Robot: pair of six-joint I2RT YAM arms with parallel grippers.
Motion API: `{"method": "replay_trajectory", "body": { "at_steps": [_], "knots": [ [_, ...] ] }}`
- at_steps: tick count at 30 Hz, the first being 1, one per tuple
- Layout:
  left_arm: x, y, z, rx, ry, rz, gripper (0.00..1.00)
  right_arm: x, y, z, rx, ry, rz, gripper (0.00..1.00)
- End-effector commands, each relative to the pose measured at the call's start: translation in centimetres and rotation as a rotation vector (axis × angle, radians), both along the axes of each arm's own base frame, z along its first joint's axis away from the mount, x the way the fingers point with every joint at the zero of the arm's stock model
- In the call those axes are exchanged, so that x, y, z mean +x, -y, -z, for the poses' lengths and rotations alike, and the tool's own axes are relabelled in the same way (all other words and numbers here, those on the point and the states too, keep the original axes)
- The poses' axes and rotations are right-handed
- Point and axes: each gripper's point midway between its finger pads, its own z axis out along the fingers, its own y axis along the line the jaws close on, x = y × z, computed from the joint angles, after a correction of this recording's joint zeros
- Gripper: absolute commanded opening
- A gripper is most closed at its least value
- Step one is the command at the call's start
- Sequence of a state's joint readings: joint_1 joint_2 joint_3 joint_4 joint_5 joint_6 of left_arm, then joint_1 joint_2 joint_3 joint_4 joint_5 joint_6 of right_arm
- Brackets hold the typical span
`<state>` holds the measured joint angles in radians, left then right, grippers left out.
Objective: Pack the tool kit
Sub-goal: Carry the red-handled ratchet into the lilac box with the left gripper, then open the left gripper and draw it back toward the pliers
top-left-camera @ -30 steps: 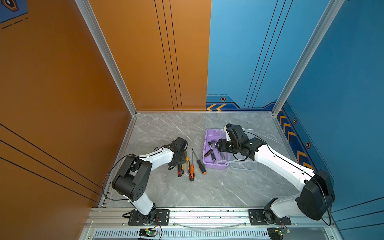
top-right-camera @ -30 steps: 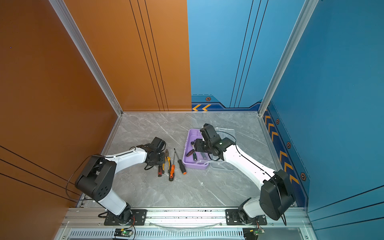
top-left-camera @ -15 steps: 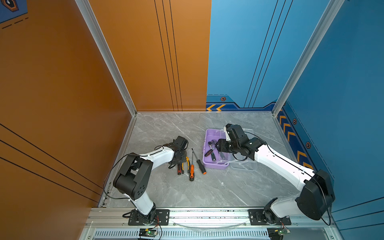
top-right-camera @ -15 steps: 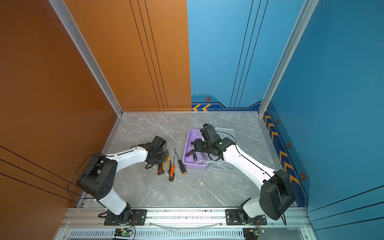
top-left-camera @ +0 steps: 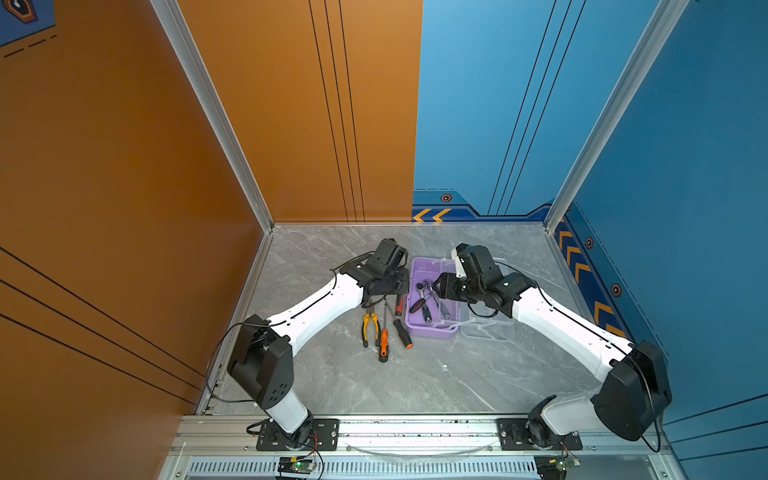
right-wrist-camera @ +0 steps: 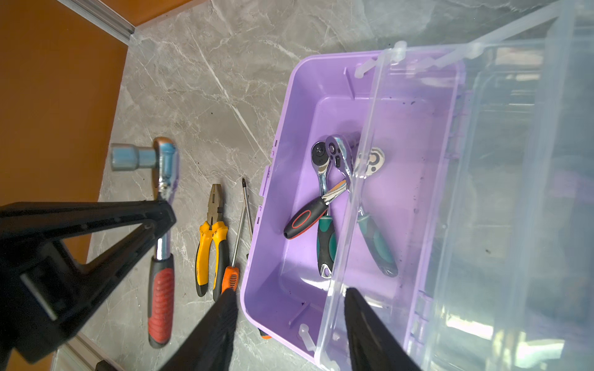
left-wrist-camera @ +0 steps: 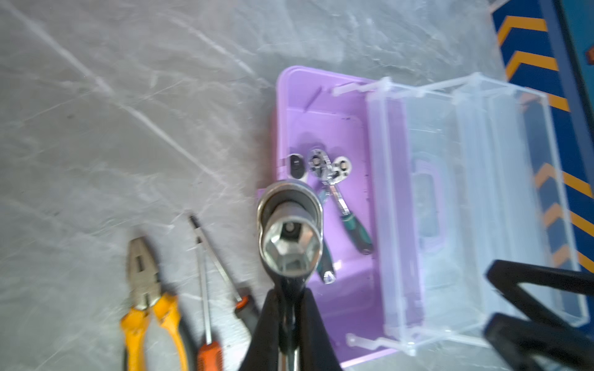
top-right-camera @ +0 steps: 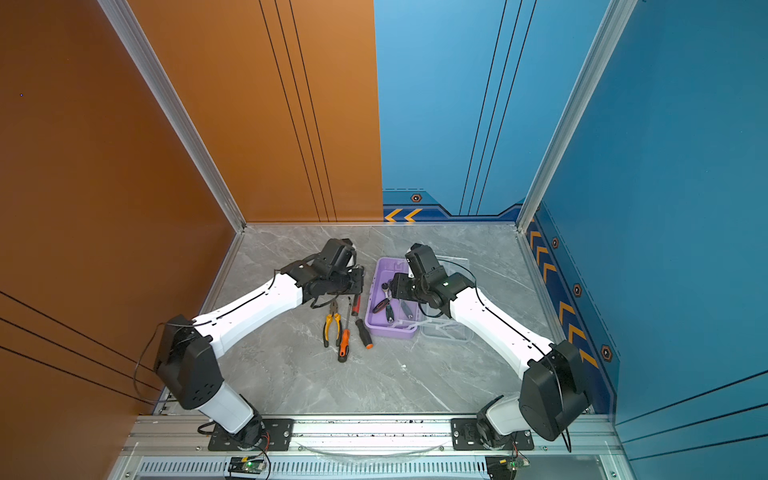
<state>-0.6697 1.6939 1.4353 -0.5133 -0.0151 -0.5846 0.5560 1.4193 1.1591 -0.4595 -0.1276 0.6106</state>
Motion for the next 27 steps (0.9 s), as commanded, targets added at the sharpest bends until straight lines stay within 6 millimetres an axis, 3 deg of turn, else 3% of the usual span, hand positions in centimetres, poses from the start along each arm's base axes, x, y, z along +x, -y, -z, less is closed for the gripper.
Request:
{"method": "replay_trajectory", "body": {
  "at_steps": [1, 5, 12, 19, 20, 24, 27],
  "knots": [
    [0.6, 3.7, 1.4, -0.013, -0.041, 0.059, 0.0, 0.0, 0.9, -1.8, 0.042, 0.041, 0.032, 0.56],
    [2.1, 6.0, 3.9, -0.001, -0.076, 0.058, 0.0, -0.4, 2.1, -1.7, 0.046, 0.043, 0.056, 0.56],
    [3.2, 6.8, 8.8, 0.035, -0.156, 0.032, 0.0, -0.9, 3.5, -1.3, 0.042, 0.042, 0.082, 0.56],
    [3.5, 7.0, 10.6, 0.044, -0.188, 0.03, 0.0, -0.6, 3.3, -0.5, 0.03, 0.026, 0.078, 0.57],
    [3.5, 7.0, 10.7, 0.044, -0.191, 0.029, 0.02, -0.5, 3.3, -0.4, 0.028, 0.024, 0.079, 0.57],
    [3.5, 6.4, 10.5, 0.05, -0.185, 0.022, 0.28, -0.5, 3.1, -0.4, 0.027, 0.023, 0.076, 0.58],
    [3.5, 6.1, 9.9, 0.051, -0.173, 0.019, 0.33, -0.5, 3.0, -0.6, 0.029, 0.026, 0.074, 0.58]
  ]
}}
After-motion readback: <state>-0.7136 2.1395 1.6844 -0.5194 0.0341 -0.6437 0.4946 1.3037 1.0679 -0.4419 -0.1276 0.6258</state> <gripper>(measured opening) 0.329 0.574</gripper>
